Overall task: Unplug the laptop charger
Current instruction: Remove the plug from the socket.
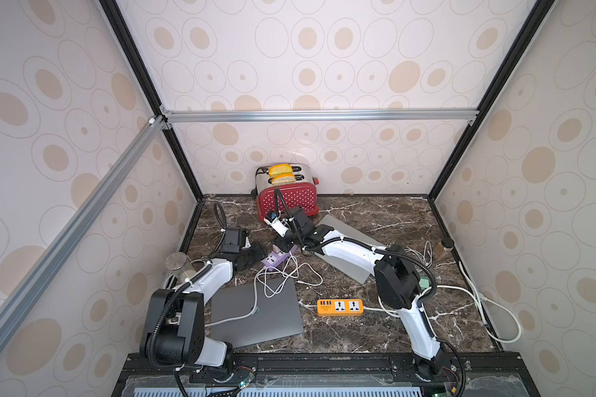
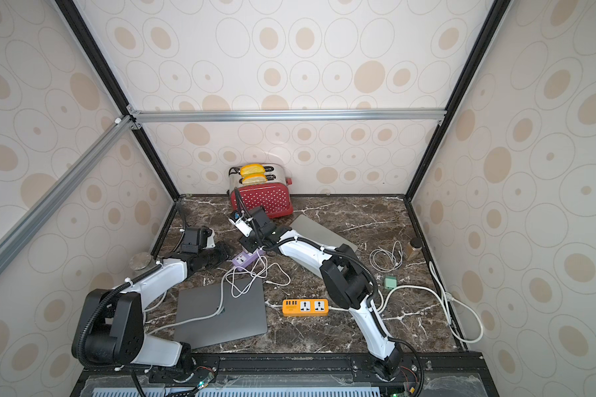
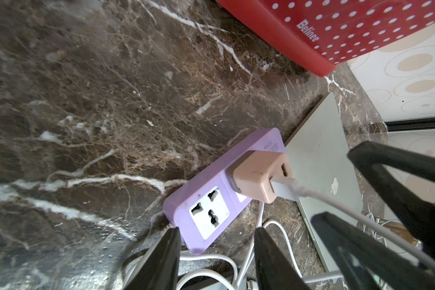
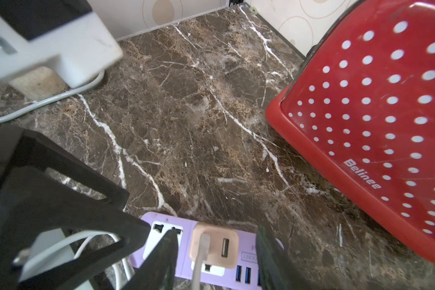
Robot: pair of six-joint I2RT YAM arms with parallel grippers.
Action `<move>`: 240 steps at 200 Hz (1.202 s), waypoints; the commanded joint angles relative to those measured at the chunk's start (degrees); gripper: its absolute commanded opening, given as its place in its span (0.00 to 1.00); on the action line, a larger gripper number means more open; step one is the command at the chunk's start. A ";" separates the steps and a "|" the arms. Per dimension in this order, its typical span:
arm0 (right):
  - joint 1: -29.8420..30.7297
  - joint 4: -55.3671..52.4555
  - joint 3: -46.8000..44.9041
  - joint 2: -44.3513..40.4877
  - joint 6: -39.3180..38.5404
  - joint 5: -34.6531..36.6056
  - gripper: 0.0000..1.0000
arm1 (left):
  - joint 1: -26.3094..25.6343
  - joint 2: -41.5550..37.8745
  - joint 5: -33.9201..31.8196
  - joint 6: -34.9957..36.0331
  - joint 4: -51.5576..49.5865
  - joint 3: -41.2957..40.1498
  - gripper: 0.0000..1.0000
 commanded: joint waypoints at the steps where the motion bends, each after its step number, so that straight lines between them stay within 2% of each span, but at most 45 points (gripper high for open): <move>1: 0.55 -0.87 1.77 1.68 -0.03 0.13 0.52 | 0.44 0.11 -0.46 -0.98 0.63 2.26 0.49; 94: 0.50 0.52 1.25 3.10 -0.25 1.09 0.36 | 0.44 1.78 -0.24 -1.54 2.59 1.75 0.49; 160: 0.50 0.22 1.57 4.05 -0.04 -0.46 0.29 | 0.45 3.44 1.49 -3.44 7.41 0.94 0.49; 240: 0.56 0.31 1.28 3.99 -0.05 -1.64 0.10 | 0.43 4.49 1.54 -4.12 10.03 -0.98 0.49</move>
